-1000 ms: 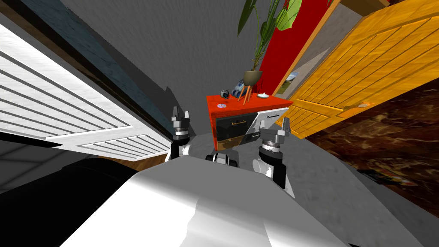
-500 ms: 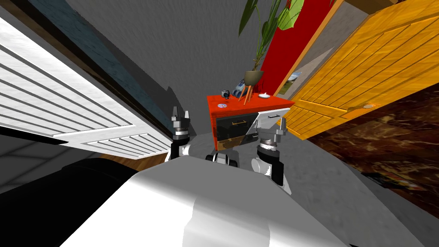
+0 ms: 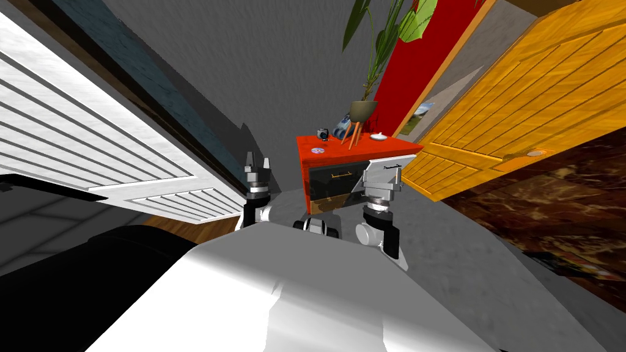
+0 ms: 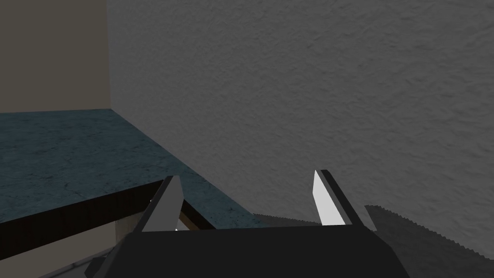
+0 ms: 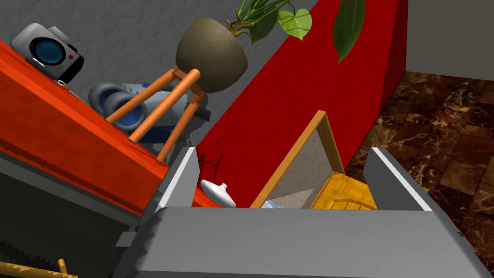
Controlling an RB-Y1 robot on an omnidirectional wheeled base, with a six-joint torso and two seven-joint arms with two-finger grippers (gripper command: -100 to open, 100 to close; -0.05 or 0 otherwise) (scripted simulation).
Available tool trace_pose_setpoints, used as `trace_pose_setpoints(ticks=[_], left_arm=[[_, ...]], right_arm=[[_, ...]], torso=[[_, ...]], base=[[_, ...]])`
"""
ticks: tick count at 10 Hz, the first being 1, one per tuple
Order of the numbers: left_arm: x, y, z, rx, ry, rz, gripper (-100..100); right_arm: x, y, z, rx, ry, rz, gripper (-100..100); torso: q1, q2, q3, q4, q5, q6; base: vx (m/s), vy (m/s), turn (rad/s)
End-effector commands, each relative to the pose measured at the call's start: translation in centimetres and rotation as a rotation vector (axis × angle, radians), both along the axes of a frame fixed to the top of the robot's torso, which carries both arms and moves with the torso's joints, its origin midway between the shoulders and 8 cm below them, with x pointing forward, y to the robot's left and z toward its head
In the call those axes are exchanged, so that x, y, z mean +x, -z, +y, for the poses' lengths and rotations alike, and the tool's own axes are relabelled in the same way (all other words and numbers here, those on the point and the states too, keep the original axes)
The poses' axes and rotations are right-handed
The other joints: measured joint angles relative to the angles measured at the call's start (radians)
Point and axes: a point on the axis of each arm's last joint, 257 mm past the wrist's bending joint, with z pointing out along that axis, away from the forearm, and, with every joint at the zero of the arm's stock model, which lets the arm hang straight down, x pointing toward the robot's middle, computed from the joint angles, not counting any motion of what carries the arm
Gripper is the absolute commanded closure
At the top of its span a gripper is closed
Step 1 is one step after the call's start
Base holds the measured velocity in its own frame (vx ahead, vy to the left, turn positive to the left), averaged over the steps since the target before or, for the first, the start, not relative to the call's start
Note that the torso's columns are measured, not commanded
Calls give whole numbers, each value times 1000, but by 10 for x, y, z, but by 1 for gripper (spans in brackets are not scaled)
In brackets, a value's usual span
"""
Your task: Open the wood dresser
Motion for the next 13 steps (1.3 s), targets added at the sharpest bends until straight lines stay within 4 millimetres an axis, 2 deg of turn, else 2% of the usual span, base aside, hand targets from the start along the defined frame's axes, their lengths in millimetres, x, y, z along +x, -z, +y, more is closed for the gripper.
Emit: trace_pose_setpoints(ticks=[1, 8, 13], left_arm=[[0, 0, 0, 0, 0, 0, 0], [0, 0, 0, 0, 0, 0, 0], [0, 0, 0, 0, 0, 0, 0]], right_arm=[[6, 4, 4, 108, -88, 11, -100], [22, 17, 15, 362, -290, 39, -100], [40, 34, 28, 585, -460, 83, -100]], torso=[[0, 0, 0, 0, 0, 0], [0, 0, 0, 0, 0, 0], [0, 0, 0, 0, 0, 0]], base=[[-7, -11, 63], [-7, -12, 43], [-9, -13, 49]])
